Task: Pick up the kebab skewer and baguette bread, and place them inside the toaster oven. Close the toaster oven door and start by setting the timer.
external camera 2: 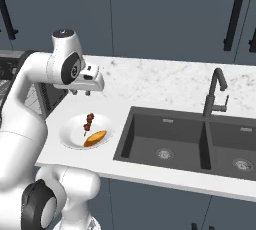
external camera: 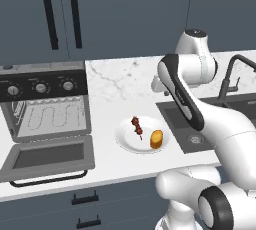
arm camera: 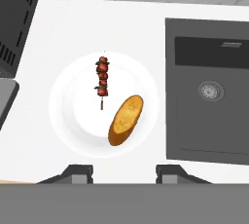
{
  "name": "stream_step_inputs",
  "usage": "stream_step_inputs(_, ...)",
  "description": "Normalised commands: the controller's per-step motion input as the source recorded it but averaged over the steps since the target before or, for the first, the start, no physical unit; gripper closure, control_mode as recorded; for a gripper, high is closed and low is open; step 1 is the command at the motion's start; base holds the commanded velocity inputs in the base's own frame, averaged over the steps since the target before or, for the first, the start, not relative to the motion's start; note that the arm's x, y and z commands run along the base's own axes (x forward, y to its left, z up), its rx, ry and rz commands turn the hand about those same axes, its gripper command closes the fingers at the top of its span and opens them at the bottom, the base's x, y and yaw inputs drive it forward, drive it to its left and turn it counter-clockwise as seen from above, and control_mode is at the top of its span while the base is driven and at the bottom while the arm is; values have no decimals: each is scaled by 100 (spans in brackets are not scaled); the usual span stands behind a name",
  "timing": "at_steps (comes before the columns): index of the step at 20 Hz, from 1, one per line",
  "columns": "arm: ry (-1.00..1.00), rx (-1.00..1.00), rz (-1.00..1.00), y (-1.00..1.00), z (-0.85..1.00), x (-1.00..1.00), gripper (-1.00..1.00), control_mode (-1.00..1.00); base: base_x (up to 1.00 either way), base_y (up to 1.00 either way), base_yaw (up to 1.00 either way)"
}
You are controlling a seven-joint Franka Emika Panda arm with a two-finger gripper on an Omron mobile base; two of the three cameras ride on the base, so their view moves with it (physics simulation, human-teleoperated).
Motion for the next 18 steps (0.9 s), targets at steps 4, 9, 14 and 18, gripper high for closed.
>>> stream_step_inputs(4, 0, 0, 0, 0, 0, 0, -100, 100, 0, 0, 0)
stream_step_inputs(9, 0, 0, 0, 0, 0, 0, -100, 100, 0, 0, 0)
stream_step_inputs(14, 0, 0, 0, 0, 0, 0, -100, 100, 0, 0, 0)
stream_step_inputs(18, 0, 0, 0, 0, 0, 0, -100, 100, 0, 0, 0)
